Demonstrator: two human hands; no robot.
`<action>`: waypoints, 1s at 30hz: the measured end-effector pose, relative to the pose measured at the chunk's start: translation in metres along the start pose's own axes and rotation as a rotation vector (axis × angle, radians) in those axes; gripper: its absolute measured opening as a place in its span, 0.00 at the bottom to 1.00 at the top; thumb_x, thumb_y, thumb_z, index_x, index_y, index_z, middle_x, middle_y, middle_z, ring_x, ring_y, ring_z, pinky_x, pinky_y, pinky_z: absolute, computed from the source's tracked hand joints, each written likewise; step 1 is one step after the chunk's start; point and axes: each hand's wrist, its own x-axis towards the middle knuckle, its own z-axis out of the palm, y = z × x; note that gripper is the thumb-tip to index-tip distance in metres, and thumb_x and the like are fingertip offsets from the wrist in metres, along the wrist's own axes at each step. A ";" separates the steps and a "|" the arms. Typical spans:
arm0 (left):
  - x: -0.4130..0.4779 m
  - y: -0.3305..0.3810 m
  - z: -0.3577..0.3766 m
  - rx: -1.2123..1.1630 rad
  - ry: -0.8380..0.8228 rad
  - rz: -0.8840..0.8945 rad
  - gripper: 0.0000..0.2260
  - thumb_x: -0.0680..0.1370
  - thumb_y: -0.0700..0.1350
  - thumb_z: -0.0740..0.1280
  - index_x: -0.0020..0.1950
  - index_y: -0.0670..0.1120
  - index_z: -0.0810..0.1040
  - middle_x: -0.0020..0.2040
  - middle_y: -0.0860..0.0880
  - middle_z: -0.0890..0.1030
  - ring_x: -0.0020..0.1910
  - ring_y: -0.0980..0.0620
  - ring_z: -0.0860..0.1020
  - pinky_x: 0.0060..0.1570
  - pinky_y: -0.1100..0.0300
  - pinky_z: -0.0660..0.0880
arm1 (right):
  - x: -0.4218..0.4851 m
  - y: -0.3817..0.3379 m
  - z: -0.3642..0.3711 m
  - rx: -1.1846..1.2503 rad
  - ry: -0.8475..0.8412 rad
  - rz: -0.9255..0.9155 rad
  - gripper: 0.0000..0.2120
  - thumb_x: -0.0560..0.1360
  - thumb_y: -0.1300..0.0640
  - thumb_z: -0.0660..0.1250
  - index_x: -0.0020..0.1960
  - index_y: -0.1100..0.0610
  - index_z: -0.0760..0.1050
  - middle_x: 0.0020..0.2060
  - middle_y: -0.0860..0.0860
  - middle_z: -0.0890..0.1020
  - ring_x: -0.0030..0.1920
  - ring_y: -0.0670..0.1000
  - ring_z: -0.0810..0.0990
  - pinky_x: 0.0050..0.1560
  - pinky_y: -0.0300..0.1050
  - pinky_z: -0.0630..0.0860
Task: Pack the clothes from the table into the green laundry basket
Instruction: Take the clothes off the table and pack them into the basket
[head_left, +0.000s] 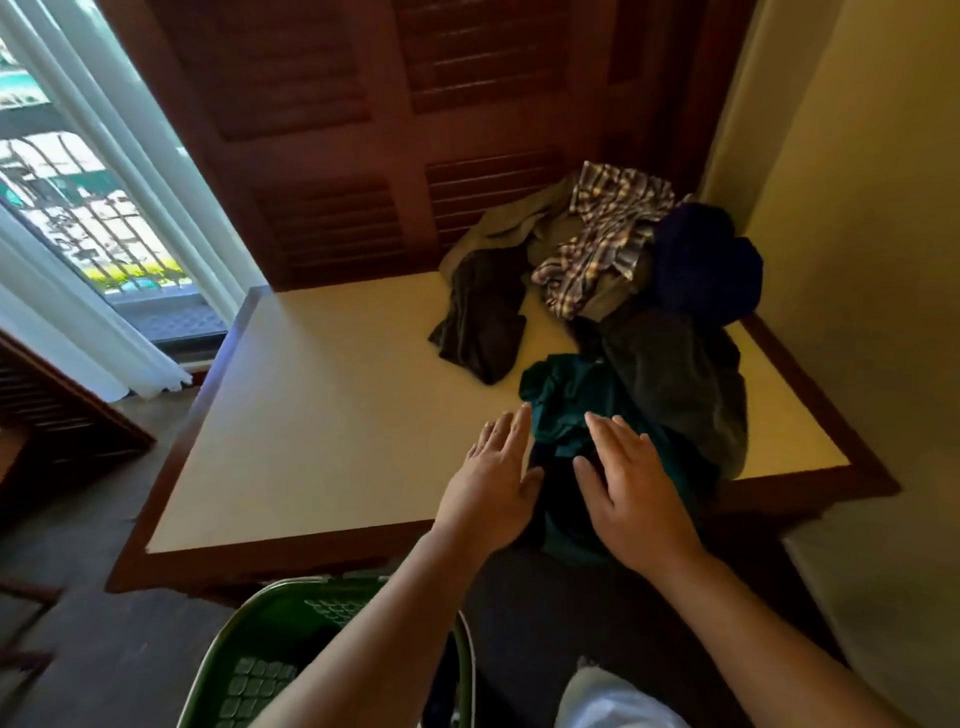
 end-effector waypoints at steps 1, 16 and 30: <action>0.011 0.004 0.003 0.002 -0.011 0.013 0.35 0.85 0.53 0.60 0.85 0.56 0.40 0.86 0.51 0.48 0.84 0.48 0.46 0.81 0.46 0.57 | 0.004 0.009 -0.004 0.008 -0.008 0.007 0.29 0.85 0.43 0.53 0.82 0.53 0.55 0.80 0.47 0.59 0.80 0.44 0.49 0.80 0.47 0.47; 0.135 0.019 0.036 0.065 -0.141 -0.178 0.35 0.85 0.47 0.61 0.85 0.55 0.41 0.86 0.50 0.48 0.81 0.43 0.63 0.68 0.48 0.74 | 0.147 0.127 0.025 -0.395 -0.468 -0.252 0.45 0.77 0.33 0.61 0.82 0.48 0.41 0.81 0.53 0.39 0.80 0.58 0.37 0.80 0.58 0.48; 0.143 -0.025 0.027 -0.217 0.186 -0.373 0.27 0.84 0.40 0.61 0.82 0.54 0.60 0.75 0.44 0.73 0.69 0.39 0.75 0.57 0.52 0.74 | 0.145 0.068 -0.009 0.423 0.217 -0.050 0.14 0.82 0.45 0.59 0.61 0.53 0.72 0.50 0.48 0.82 0.50 0.48 0.82 0.48 0.43 0.80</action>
